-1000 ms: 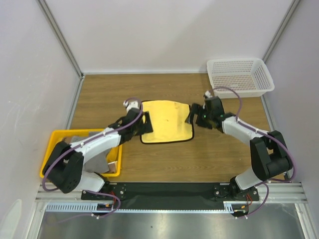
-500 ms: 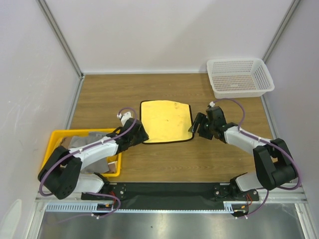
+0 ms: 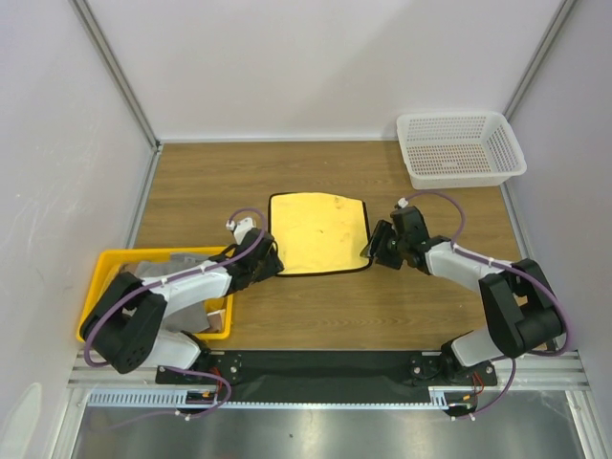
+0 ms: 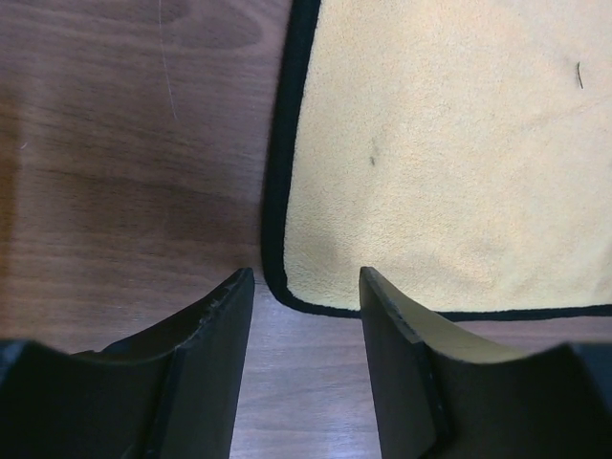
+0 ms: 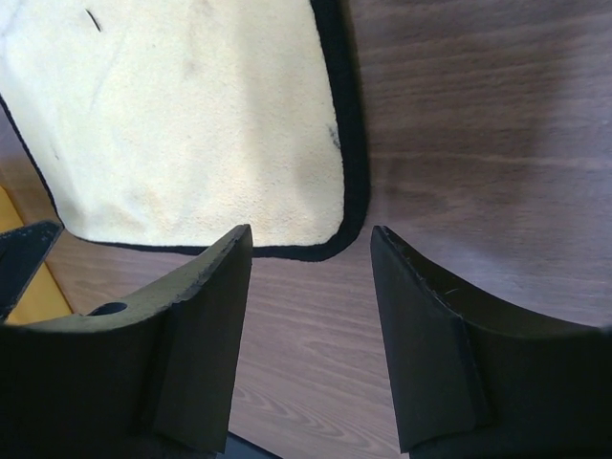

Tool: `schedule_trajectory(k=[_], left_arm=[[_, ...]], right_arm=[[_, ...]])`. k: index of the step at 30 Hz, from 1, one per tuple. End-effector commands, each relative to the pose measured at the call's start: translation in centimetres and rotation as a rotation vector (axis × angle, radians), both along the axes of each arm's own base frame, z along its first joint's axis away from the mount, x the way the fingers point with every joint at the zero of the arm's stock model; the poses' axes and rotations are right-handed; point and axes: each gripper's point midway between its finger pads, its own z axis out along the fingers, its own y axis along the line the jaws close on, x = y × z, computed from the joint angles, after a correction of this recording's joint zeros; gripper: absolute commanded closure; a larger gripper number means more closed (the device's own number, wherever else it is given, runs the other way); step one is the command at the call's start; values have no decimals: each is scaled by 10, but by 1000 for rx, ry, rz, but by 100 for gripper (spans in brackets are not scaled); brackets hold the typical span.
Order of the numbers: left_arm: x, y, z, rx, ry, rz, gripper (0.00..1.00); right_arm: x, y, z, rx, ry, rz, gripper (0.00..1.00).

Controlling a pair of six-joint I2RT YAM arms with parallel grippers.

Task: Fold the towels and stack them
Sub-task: Flatten out the crumpled towel

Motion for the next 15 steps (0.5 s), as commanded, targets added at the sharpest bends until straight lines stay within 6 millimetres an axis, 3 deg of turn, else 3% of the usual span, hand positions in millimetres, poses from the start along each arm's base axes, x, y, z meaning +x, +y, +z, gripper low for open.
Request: schedule_trajectory(k=[1, 9, 15], left_arm=[[2, -4, -2, -17, -18, 13, 46], [3, -5, -6, -21, -18, 7, 53], [2, -6, -14, -17, -4, -1, 65]], right_arm=[[-1, 9, -5, 19, 11, 2, 42], [-12, 15, -17, 0, 55, -5, 42], [-13, 14, -26, -18, 74, -23, 48]])
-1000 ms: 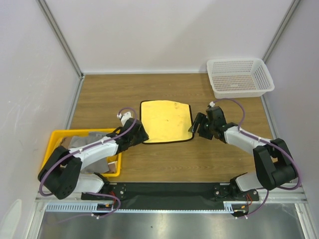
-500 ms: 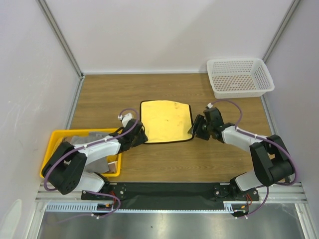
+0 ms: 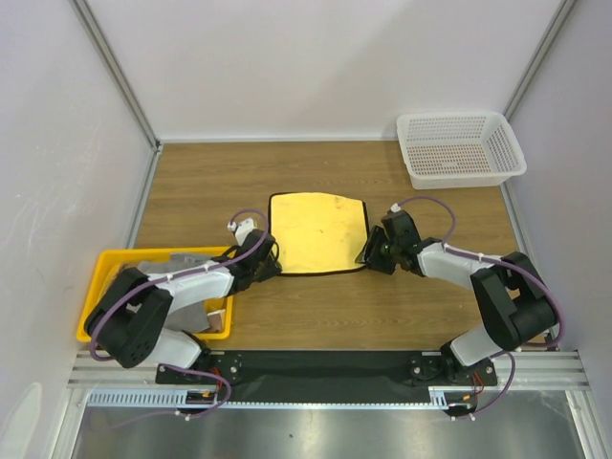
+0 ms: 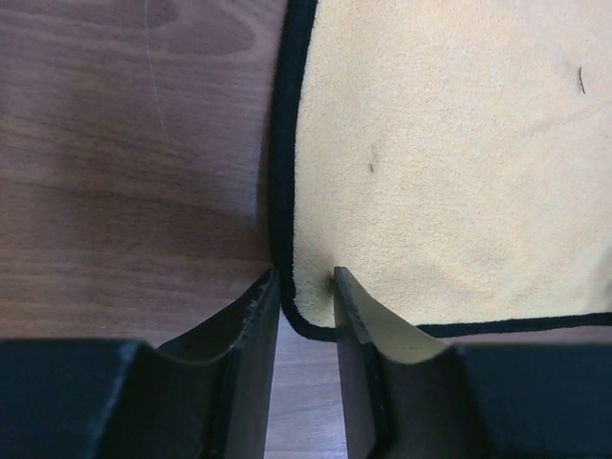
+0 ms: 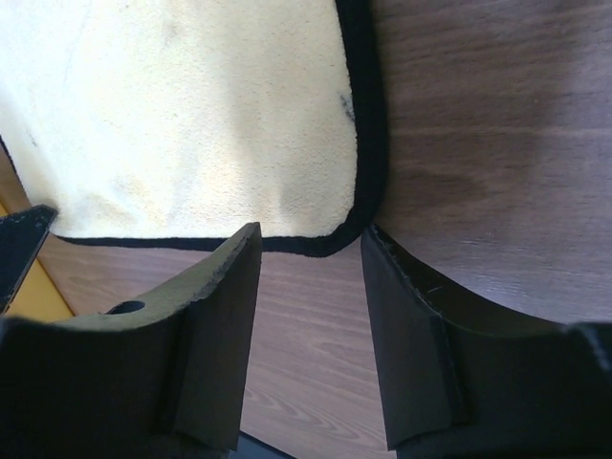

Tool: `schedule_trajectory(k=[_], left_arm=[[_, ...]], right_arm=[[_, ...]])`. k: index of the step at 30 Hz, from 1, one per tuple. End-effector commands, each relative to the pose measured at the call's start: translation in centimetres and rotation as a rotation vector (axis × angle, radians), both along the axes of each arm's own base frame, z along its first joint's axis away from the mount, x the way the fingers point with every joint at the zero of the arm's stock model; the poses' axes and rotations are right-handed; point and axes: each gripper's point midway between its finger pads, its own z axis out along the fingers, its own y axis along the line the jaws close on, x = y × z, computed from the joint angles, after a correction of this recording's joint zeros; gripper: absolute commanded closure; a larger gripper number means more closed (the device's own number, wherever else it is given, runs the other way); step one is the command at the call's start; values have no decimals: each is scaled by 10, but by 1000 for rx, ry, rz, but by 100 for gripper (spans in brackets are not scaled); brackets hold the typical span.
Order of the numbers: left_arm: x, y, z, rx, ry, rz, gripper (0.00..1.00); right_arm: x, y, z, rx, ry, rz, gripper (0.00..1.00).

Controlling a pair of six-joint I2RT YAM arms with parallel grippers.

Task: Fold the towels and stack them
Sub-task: Flatten out the crumpled towel

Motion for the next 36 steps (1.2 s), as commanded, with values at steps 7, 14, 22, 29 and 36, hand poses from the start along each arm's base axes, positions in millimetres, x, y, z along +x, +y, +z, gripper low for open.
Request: schedule_trajectory(k=[7, 14, 22, 29, 36], left_arm=[[1, -3, -4, 6, 1, -3, 98], [-3, 3, 18, 52, -1, -36, 100], [-3, 8, 80, 62, -112, -94, 99], [24, 12, 162, 100, -297, -75, 100], [80, 8, 247, 118, -479, -70, 100]], right_arm=[[3, -2, -13, -36, 13, -28, 74], [-2, -1, 3, -38, 15, -13, 99], [-24, -1, 46, -2, -11, 4, 100], [10, 3, 145, 28, -256, 1, 100], [74, 3, 229, 12, -469, -4, 100]])
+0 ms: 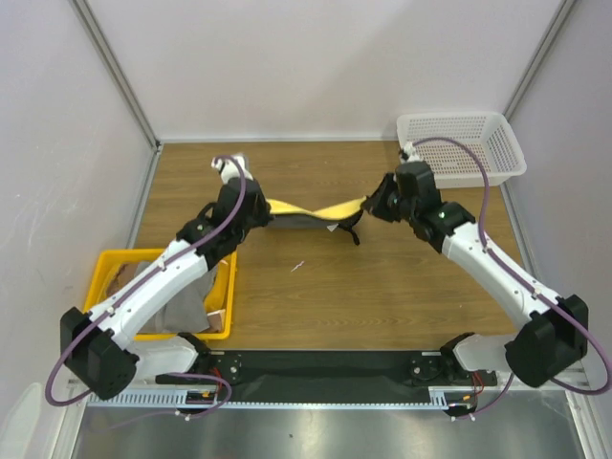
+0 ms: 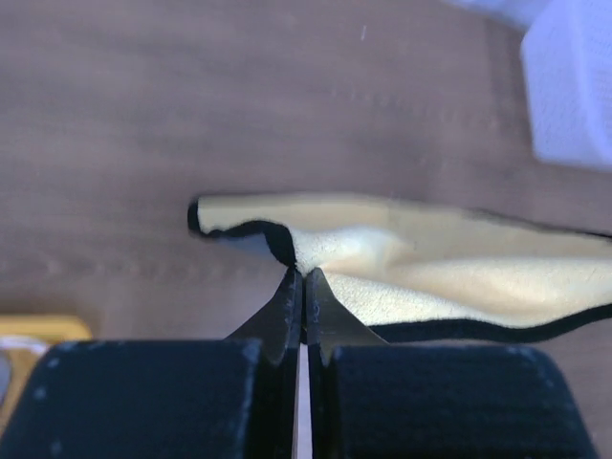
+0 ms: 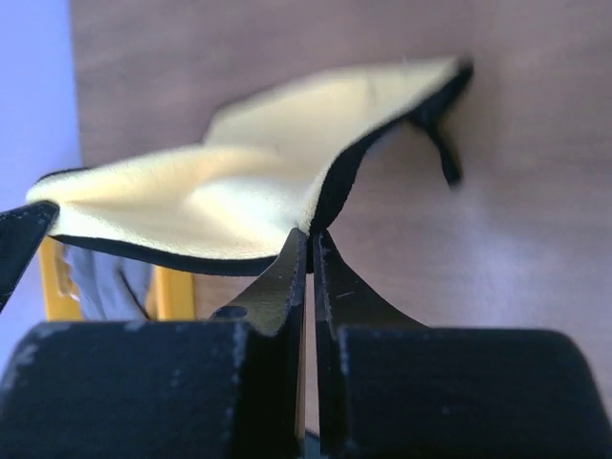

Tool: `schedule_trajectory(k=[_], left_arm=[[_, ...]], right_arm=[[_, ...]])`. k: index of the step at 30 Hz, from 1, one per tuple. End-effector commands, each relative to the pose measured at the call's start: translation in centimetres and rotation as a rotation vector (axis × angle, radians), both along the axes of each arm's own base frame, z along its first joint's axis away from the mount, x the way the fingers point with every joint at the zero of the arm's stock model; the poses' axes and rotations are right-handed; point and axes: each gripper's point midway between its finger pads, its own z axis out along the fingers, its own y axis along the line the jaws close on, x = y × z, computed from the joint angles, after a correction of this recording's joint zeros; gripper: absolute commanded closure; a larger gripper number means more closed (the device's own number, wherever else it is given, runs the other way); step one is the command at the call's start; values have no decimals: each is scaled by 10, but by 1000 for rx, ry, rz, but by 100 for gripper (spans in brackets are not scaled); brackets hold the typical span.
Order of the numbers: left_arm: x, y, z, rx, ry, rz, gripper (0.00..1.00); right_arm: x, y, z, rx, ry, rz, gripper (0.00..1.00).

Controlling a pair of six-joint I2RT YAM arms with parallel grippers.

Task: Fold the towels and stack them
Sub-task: Flatten out the crumpled towel

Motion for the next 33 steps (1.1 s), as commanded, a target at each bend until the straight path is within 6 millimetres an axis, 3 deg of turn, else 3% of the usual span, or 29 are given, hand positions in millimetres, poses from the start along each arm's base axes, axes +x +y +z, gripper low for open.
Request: schedule_trajectory(k=[1, 3, 5, 6, 8, 9, 10, 11, 12, 13, 17, 18, 21, 22, 24, 25, 26, 27, 28, 29, 30, 31, 33], left_arm=[[44, 2, 62, 19, -142, 10, 100], [64, 9, 75, 2, -163, 17, 100], [89, 19, 93, -20, -197, 46, 100], [96, 19, 100, -17, -211, 27, 100], [117, 23, 121, -11, -249, 39, 100], [122, 24, 129, 2, -267, 32, 100], [129, 21, 150, -7, -308, 23, 100], [138, 20, 152, -3, -318, 22, 100], [144, 19, 158, 9, -339, 16, 100], [148, 18, 172, 3, -374, 11, 100], [174, 14, 182, 34, -440, 5, 100], [181, 12, 173, 47, -432, 4, 100], [188, 13, 149, 85, -390, 9, 100], [187, 13, 130, 97, -354, 2, 100], [182, 10, 112, 93, -323, -21, 100], [175, 11, 88, 99, -280, -35, 100], [170, 10, 80, 82, -268, -34, 100], [165, 10, 68, 77, -246, -42, 100], [152, 8, 45, 70, -199, -71, 100], [145, 6, 33, 60, -173, -74, 100], [138, 8, 21, 71, -148, -70, 100], [125, 11, -5, 95, -93, -69, 100], [101, 7, -22, 123, -45, -77, 100]], right_arm=[[41, -2, 39, -7, -109, 8, 100], [65, -5, 69, 17, -182, 1, 100], [85, -5, 75, 5, -202, 14, 100], [95, -4, 101, 19, -257, 16, 100], [114, -2, 106, 1, -276, 23, 100], [123, -6, 128, -4, -320, 22, 100], [131, -6, 136, -9, -339, 23, 100], [137, -8, 143, -13, -357, 25, 100], [149, -8, 137, -33, -353, 36, 100], [153, -7, 161, -23, -409, 39, 100], [174, -4, 177, -56, -491, 63, 100], [178, -5, 177, -66, -496, 60, 100], [183, -4, 154, -97, -467, 81, 100], [180, -4, 147, -101, -451, 82, 100], [174, -7, 109, -110, -378, 82, 100], [170, -8, 98, -110, -358, 85, 100], [164, -9, 100, -93, -372, 81, 100], [153, -10, 56, -108, -289, 99, 100], [147, -11, 44, -111, -266, 105, 100], [137, -13, 34, -113, -244, 108, 100], [124, -18, 1, -122, -161, 103, 100], [113, -21, -16, -124, -115, 103, 100], [92, -21, -32, -93, -57, 106, 100]])
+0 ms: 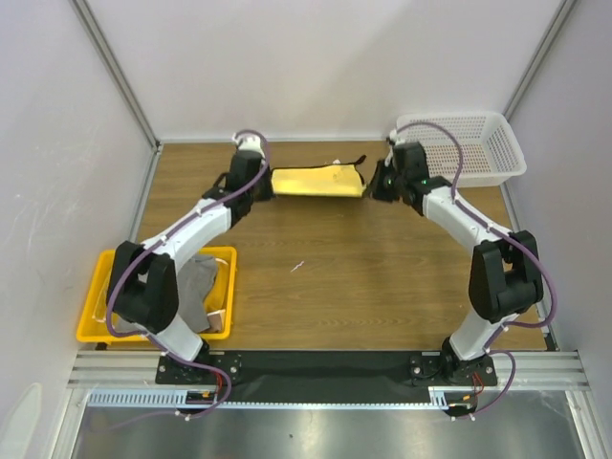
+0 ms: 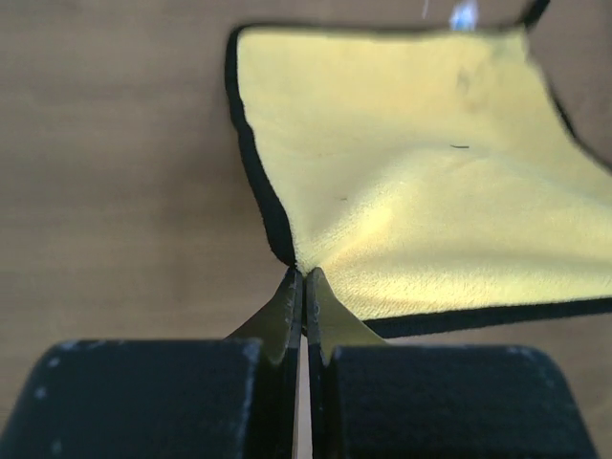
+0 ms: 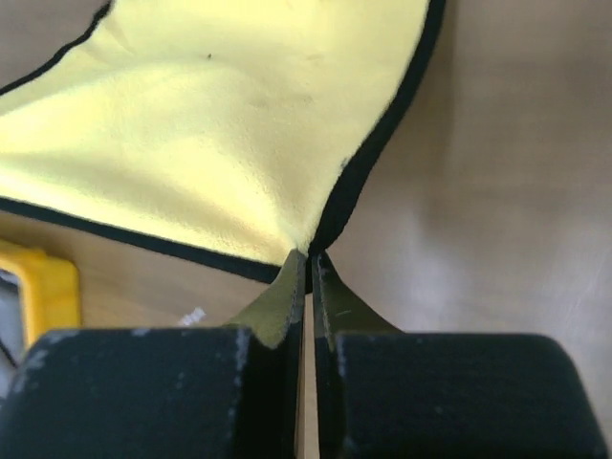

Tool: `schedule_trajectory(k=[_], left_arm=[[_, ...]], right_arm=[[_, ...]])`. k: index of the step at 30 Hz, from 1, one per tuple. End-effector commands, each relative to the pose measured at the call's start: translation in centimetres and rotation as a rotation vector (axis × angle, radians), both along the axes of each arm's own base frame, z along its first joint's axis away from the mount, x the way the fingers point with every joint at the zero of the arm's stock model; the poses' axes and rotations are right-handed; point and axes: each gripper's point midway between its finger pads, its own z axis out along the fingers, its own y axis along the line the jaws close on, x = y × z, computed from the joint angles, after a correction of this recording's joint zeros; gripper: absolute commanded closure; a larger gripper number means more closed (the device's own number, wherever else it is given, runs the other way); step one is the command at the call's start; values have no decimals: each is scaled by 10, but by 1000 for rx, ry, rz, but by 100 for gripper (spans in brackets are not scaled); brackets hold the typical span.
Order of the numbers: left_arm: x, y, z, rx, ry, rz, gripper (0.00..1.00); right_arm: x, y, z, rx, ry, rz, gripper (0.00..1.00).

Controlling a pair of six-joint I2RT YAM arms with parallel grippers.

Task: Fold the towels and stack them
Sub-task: Flatten out the crumpled towel

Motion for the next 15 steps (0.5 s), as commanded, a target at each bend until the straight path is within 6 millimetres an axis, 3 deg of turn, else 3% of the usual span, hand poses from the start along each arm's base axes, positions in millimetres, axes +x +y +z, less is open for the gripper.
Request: schedule_trajectory(k=[1, 3, 4, 5, 6, 7, 9, 10, 12, 14, 15], left_arm=[[-41, 2, -6, 16, 10, 8, 99], [-65, -10, -17, 8, 42, -19, 100], [-82, -8, -40, 28, 97, -28, 100], [-94, -13, -42, 13, 106, -27, 100], [-104, -12, -51, 12, 134, -25, 100], [-121, -8, -70, 24, 188, -27, 100], [-141, -9, -79, -12, 233, -26, 100], [-157, -3, -96, 3, 280, -24, 100], [-176, -5, -102, -16, 301, -24, 100], [-201, -3, -119, -8, 349, -30, 100], [-209, -3, -124, -11, 366, -37, 100]], right_arm=[[-38, -9, -12, 40, 49, -14, 100], [-61, -8, -21, 62, 97, -2, 100], [-77, -10, -37, 65, 149, -4, 100], [-90, -10, -45, 62, 185, -2, 100], [-100, -11, -43, 64, 187, -3, 100], [-119, -8, -58, 54, 234, 4, 100], [-137, -11, -64, 32, 257, -10, 100], [-149, -8, -71, 27, 280, -6, 100], [-171, -13, -90, 32, 345, -36, 100], [-185, -14, -93, 62, 368, -59, 100], [-199, -18, -106, 53, 408, -68, 100]])
